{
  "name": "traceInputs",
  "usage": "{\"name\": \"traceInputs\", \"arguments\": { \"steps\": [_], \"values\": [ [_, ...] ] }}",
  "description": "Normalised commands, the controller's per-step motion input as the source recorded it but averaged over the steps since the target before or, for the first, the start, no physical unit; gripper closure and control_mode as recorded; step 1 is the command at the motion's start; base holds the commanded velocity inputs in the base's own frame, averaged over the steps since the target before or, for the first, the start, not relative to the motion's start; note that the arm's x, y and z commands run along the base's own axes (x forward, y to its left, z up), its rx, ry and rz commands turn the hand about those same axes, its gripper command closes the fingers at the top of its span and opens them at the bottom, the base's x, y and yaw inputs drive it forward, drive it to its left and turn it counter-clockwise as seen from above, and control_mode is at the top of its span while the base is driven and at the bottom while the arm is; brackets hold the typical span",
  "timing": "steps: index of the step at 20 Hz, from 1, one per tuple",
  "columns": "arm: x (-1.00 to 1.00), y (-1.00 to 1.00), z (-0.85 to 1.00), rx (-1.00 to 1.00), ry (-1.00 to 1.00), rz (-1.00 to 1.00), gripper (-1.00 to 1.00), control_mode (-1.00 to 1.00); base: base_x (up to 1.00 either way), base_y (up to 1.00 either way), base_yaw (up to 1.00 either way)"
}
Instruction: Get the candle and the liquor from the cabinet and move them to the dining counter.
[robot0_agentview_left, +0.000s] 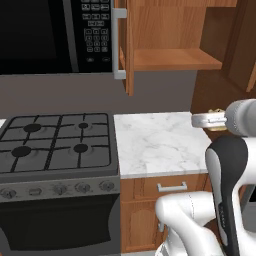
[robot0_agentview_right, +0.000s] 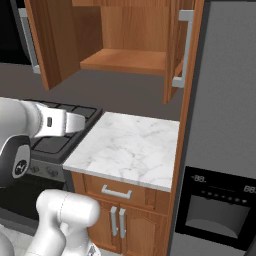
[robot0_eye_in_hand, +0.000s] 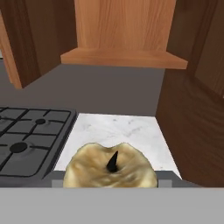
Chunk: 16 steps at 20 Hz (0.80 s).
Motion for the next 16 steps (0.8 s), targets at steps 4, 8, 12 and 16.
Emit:
{"name": "traceInputs", "arguments": {
  "steps": [4,8,12,16],
  "values": [
    [0.0,0.0,0.0,0.0,0.0,0.0,1.0,-1.0,0.0,0.0,0.0],
    [0.0,0.0,0.0,0.0,0.0,0.0,1.0,-1.0,0.0,0.0,0.0],
    [0.0,0.0,0.0,0.0,0.0,0.0,1.0,1.0,-0.31,0.0,0.0],
    [0.0,0.0,0.0,0.0,0.0,0.0,1.0,1.0,-0.96,0.0,0.26]
  ]
}}
